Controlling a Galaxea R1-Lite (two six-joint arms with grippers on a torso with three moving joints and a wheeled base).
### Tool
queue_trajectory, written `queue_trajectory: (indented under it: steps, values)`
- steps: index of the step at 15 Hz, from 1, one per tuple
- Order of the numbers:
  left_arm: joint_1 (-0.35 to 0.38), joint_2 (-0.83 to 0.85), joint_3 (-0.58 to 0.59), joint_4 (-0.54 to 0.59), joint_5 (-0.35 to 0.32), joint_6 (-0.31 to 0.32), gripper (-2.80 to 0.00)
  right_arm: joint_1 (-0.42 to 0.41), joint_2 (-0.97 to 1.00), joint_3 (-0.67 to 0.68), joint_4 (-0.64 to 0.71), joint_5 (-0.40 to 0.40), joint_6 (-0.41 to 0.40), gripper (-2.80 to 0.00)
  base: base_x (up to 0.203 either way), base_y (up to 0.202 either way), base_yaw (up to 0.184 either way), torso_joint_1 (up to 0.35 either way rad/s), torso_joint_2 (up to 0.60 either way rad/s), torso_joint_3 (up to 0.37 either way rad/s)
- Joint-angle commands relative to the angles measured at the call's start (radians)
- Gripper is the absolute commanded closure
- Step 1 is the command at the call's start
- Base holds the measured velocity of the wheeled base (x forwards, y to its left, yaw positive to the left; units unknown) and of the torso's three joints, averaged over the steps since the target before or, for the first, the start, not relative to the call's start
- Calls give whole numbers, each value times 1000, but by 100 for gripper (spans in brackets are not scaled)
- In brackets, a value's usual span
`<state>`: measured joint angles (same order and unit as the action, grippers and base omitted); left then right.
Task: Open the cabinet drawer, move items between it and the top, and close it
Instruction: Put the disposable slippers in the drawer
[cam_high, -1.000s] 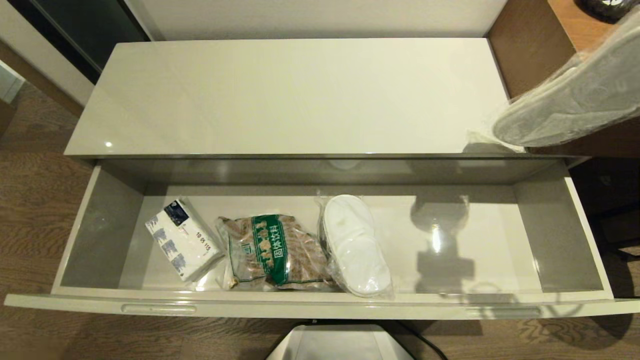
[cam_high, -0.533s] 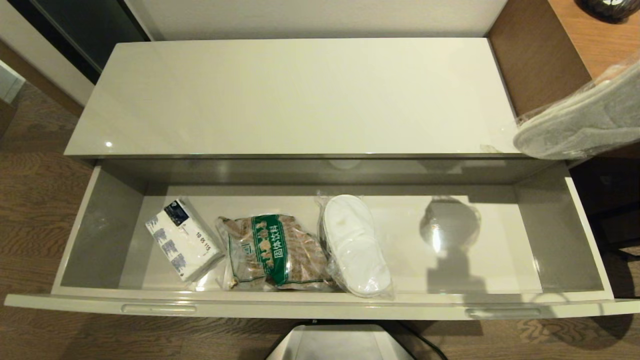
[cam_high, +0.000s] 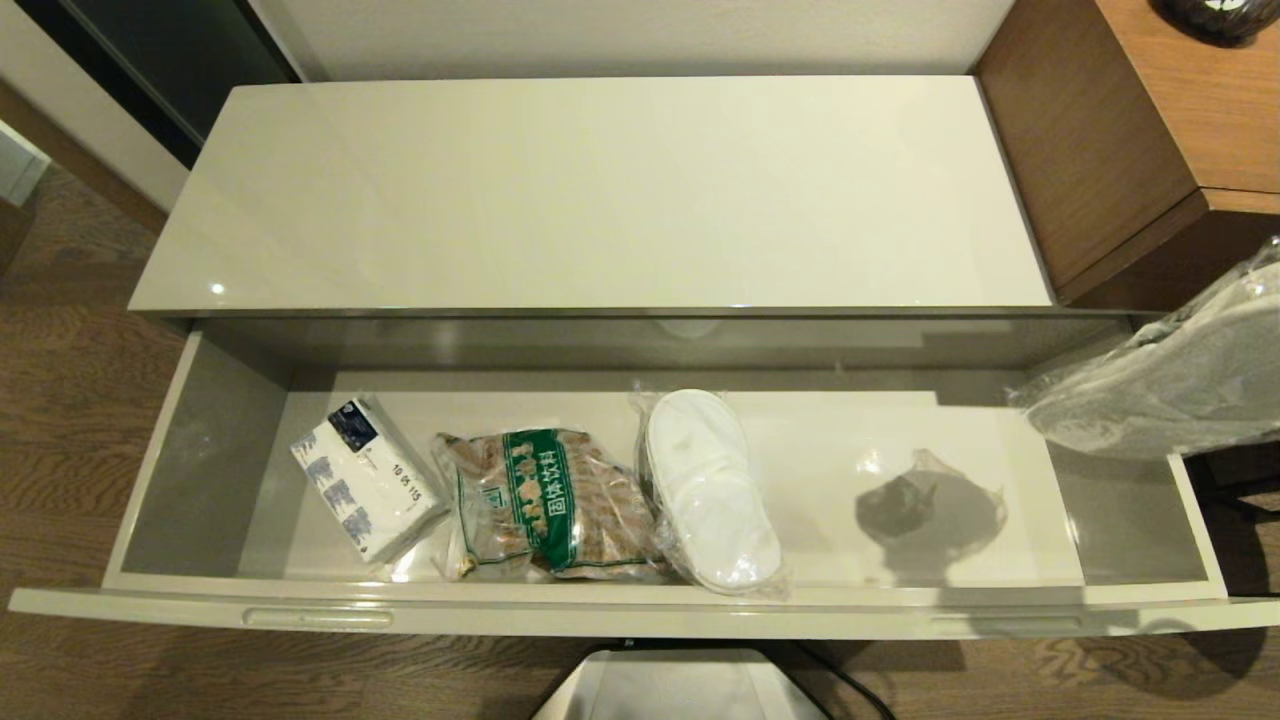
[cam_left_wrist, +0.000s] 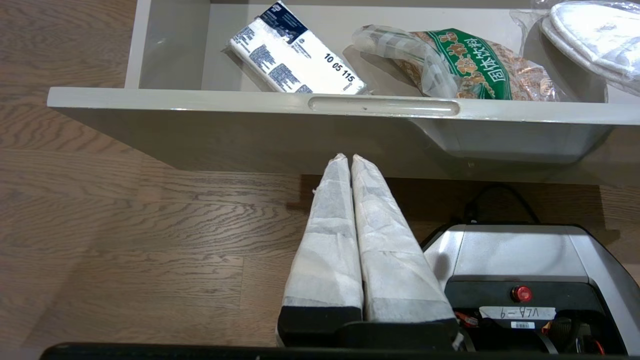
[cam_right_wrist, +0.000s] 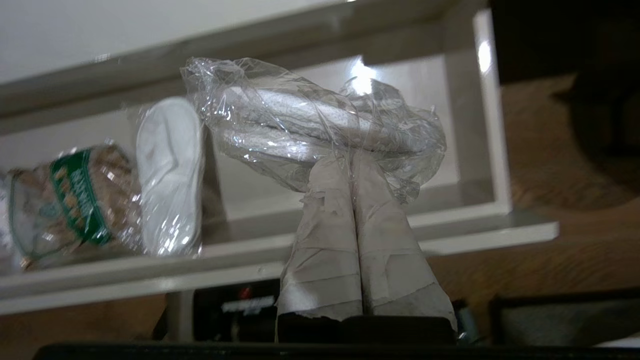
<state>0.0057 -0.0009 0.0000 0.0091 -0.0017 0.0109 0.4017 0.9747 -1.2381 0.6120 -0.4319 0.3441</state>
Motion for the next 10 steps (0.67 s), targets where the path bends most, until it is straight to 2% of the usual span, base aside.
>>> queue_trajectory:
  steps: [1, 4, 8, 10]
  values:
    - [2, -1, 0, 0, 0, 0, 0, 0, 18, 83, -4, 47, 52, 0, 0, 0, 0, 0, 0, 0]
    - [0, -1, 0, 0, 0, 0, 0, -7, 112, 147, -87, 69, 91, 0, 0, 0, 0, 0, 0, 0]
    - [0, -1, 0, 0, 0, 0, 0, -171, 237, 150, -248, 73, 77, 0, 0, 0, 0, 0, 0, 0]
    - [0, -1, 0, 0, 0, 0, 0, -210, 274, 158, -296, 68, 66, 0, 0, 0, 0, 0, 0, 0]
